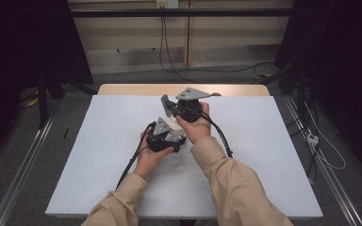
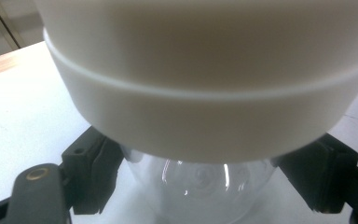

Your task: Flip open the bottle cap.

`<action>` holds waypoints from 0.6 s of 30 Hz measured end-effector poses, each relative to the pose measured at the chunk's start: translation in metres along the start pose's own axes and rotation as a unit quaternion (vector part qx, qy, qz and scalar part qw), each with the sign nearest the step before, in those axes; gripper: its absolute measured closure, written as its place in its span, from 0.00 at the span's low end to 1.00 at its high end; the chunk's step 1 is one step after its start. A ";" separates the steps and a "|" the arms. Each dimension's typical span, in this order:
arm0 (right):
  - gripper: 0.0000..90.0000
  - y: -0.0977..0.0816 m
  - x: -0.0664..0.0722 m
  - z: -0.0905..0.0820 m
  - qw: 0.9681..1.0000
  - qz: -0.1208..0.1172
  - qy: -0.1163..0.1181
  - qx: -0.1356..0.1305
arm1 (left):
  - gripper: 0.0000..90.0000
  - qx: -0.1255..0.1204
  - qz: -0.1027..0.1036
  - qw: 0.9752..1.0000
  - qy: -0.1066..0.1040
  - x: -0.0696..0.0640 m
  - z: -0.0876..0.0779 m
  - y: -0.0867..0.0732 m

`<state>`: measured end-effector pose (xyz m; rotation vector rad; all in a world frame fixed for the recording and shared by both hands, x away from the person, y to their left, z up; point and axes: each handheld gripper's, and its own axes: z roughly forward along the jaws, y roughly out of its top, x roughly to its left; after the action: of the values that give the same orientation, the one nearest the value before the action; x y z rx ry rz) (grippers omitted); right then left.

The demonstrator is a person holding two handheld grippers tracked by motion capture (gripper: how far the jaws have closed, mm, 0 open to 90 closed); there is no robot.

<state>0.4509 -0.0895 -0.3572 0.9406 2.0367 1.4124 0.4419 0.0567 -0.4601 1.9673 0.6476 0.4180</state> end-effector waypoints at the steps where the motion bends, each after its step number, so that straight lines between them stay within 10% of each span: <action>1: 1.00 0.000 0.000 0.001 1.000 -0.001 0.000 0.000 | 0.21 0.000 0.000 1.000 0.001 0.000 0.000 0.000; 18: 1.00 0.000 0.001 0.009 1.000 -0.004 -0.001 0.001 | 0.21 0.000 -0.001 1.000 0.001 0.000 0.000 0.000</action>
<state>0.4571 -0.0835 -0.3601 0.9345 2.0389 1.4043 0.4419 0.0563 -0.4603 1.9665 0.6501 0.4200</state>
